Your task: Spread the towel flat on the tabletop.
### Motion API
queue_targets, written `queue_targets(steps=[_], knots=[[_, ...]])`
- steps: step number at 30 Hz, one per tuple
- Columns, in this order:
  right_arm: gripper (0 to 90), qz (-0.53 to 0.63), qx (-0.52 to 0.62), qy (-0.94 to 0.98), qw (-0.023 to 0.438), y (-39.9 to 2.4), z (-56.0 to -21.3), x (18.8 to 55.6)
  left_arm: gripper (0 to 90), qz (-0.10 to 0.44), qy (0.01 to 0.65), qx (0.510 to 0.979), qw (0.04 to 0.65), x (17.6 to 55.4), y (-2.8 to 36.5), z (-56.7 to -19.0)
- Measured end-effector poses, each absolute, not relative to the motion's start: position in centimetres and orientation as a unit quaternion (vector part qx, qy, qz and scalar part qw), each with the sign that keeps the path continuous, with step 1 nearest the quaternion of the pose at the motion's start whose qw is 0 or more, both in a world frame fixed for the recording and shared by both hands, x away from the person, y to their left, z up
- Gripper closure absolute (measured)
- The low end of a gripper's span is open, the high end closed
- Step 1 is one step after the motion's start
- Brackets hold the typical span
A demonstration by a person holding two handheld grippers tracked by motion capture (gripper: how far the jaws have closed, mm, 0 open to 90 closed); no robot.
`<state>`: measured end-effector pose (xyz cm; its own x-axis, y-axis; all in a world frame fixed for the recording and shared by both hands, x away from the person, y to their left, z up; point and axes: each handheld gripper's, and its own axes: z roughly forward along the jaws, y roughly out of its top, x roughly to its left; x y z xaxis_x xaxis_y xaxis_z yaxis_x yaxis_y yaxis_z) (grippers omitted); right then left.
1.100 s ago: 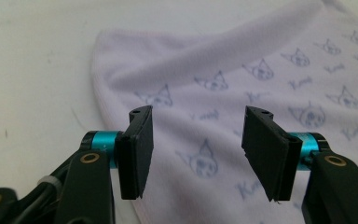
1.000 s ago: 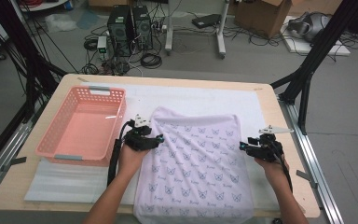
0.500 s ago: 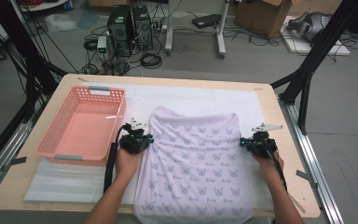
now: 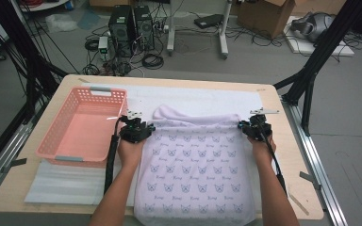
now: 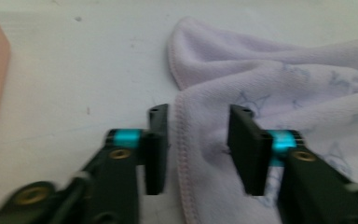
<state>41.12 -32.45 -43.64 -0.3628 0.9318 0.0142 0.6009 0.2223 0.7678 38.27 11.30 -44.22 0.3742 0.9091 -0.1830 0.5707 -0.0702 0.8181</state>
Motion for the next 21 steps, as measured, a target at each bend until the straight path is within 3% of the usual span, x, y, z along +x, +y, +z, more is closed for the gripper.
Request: queue_targets(steps=[3, 6, 11, 21], knots=[[60.5, 0.371, 0.516, 0.737, 0.23, -32.9, -43.0, 39.9, 47.2, 0.187, 0.509, 0.72, 0.433, 37.1, 11.2, -44.2], [56.9, 0.379, 0.509, 0.739, 0.227, -33.5, -42.4, 38.3, 44.5, 0.177, 0.495, 0.736, 0.427, 35.9, 11.1, -44.0], [54.9, 0.395, 0.485, 0.756, 0.193, -33.9, -41.7, 34.9, 44.9, 0.18, 0.466, 0.753, 0.429, 33.4, 11.0, -43.7], [53.3, 0.387, 0.455, 0.781, 0.18, -33.4, -42.8, 27.9, 44.7, 0.146, 0.447, 0.76, 0.449, 27.5, 12.3, -44.8]])
